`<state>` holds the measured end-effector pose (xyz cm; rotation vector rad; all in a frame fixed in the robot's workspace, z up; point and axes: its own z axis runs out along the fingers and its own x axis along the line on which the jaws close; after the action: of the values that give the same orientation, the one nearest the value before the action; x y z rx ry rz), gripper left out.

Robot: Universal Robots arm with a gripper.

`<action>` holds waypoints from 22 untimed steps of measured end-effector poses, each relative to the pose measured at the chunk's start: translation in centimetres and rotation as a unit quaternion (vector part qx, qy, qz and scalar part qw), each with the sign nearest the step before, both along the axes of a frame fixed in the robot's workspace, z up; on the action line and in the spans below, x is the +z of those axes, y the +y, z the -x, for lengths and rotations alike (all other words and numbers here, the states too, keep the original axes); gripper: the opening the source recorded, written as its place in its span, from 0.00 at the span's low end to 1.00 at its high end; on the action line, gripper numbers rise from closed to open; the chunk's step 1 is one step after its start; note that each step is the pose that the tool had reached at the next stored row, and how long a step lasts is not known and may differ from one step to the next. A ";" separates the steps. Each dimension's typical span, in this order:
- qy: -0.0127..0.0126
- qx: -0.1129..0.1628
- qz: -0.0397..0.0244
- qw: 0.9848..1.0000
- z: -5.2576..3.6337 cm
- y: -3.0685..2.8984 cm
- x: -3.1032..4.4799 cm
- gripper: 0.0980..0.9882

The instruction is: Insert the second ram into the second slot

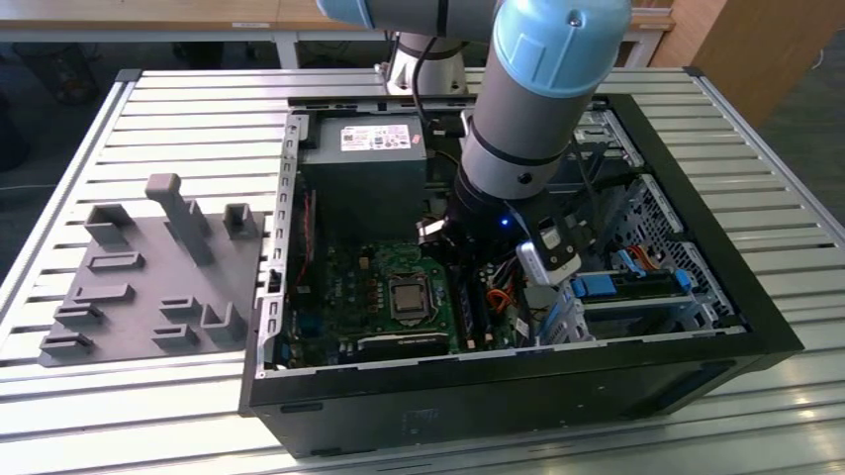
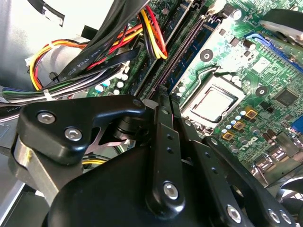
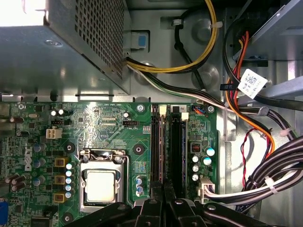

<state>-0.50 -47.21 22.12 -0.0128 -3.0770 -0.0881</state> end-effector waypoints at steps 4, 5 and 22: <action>0.000 0.000 0.000 1.000 0.00 0.00 0.02 0.04; 0.000 0.000 0.000 1.000 0.00 -0.01 0.07 0.04; 0.001 0.002 0.003 1.000 -0.05 -0.01 0.01 0.04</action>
<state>-0.45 -47.22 22.13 -0.0064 -3.0742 -0.0773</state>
